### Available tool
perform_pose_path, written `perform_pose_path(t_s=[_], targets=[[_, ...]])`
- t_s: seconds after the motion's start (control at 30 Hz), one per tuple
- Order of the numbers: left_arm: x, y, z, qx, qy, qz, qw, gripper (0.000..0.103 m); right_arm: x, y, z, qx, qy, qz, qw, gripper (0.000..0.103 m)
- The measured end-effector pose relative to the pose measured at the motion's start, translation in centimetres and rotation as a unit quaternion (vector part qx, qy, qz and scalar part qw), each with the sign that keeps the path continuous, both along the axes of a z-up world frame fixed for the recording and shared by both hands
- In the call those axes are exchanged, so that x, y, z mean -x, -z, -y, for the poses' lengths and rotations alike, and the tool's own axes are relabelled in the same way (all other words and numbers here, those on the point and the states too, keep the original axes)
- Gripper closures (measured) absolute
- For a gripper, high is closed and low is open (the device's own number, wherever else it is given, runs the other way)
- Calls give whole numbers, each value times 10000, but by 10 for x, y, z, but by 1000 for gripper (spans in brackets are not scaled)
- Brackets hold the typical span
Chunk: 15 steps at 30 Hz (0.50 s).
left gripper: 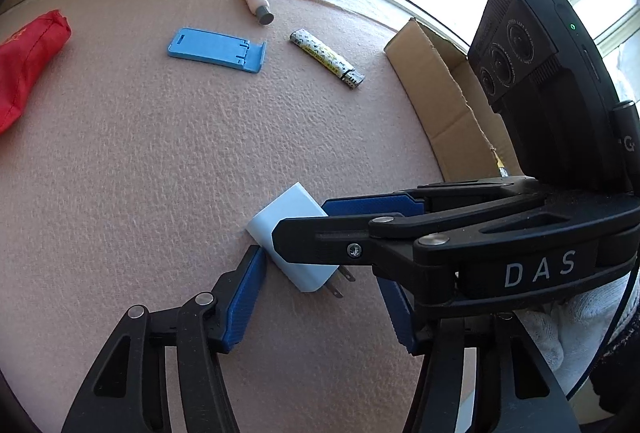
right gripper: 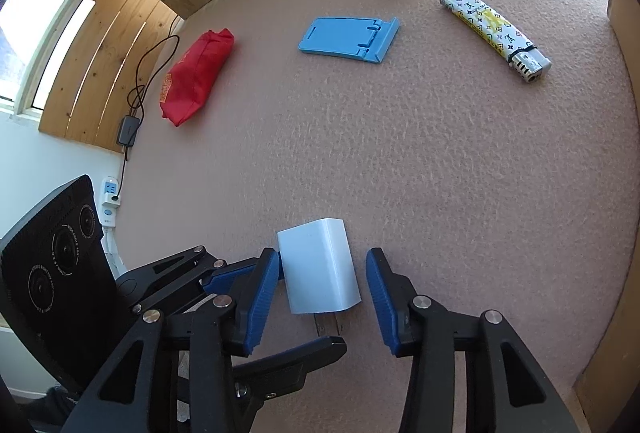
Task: Organize objects
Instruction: 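Carry the white plug into the box and open the right gripper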
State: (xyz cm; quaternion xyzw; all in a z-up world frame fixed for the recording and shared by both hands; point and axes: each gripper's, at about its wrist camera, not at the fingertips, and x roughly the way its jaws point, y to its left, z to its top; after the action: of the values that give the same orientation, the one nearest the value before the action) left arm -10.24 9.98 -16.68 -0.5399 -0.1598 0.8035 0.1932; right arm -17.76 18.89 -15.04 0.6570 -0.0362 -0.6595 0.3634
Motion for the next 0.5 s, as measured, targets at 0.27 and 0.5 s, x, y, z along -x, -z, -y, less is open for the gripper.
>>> perform_pose_path(t_s=[0.27, 0.5], targets=[[3, 0, -11, 413, 25, -245, 9988, 52, -2, 2, -7, 15, 174, -11, 9998, 69], [8, -4, -21, 435, 80, -279, 9986, 54, -1, 0, -21, 123, 506, 5, 9986, 69]])
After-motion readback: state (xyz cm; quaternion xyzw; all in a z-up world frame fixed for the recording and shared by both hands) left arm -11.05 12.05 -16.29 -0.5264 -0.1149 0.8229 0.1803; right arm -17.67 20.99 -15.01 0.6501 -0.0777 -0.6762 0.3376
